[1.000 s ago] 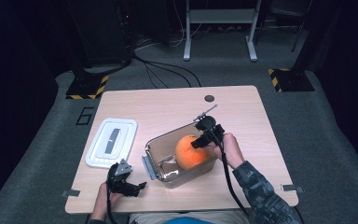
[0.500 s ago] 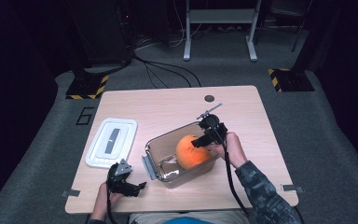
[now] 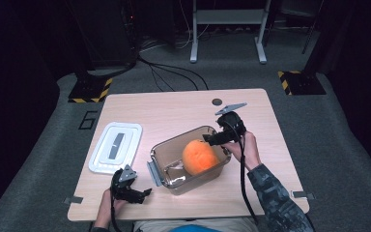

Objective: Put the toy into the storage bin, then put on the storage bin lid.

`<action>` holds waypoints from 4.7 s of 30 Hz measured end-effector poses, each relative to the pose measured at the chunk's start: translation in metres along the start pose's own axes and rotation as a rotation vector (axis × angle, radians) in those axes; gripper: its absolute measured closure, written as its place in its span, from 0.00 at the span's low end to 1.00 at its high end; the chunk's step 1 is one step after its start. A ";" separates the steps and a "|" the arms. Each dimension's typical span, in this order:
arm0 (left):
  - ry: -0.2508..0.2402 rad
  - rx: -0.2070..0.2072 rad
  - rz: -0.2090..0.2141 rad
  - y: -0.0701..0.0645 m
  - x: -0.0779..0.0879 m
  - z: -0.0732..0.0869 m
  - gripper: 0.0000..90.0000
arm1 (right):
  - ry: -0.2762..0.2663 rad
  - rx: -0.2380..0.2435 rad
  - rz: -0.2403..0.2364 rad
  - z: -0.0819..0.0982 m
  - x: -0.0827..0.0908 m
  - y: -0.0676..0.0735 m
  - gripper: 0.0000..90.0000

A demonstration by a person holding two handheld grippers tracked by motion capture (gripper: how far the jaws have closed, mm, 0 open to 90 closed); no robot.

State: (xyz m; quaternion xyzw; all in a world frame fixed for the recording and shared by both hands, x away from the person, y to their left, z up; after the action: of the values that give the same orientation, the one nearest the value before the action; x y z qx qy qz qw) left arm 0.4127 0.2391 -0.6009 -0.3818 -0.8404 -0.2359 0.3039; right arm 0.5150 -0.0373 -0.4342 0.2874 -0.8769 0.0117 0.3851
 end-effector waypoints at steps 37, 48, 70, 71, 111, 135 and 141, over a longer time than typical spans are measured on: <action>0.002 -0.005 -0.002 0.001 0.000 0.000 0.02 | -0.116 -0.223 0.185 0.050 -0.001 -0.143 0.03; 0.002 -0.005 -0.002 0.001 0.000 0.000 0.02 | -0.058 -0.284 0.212 0.093 -0.029 -0.170 0.03; 0.009 0.001 -0.004 0.001 0.001 0.001 0.03 | -0.078 -0.314 0.257 0.128 -0.043 -0.199 0.03; 0.008 0.001 -0.005 0.001 0.001 0.001 0.03 | -0.076 -0.308 0.265 0.128 -0.043 -0.199 0.03; 0.053 0.037 -0.079 0.011 0.019 0.003 0.00 | -0.063 -0.258 0.313 0.129 -0.048 -0.198 0.00; 0.040 0.298 -0.306 0.164 0.029 0.003 0.00 | -0.057 -0.245 0.302 0.129 -0.049 -0.196 0.00; 0.078 0.343 -0.320 0.187 0.012 0.008 0.03 | -0.057 -0.244 0.301 0.129 -0.049 -0.196 0.00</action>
State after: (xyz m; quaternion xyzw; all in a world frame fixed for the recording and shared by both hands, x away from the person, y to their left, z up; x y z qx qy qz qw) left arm 0.5506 0.3623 -0.5676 -0.1769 -0.9056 -0.1496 0.3553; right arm 0.5563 -0.2079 -0.5976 0.1042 -0.9155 -0.0456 0.3859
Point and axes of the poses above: each handheld gripper's, and its own axes: x roughly backward along the jaws, z roughly out of its underside, y roughly to its left, the point moved 10 cm from there along -x, roughly forward along the jaws, and after that the axes turned 13 degrees about -x, right-handed, at the moved point
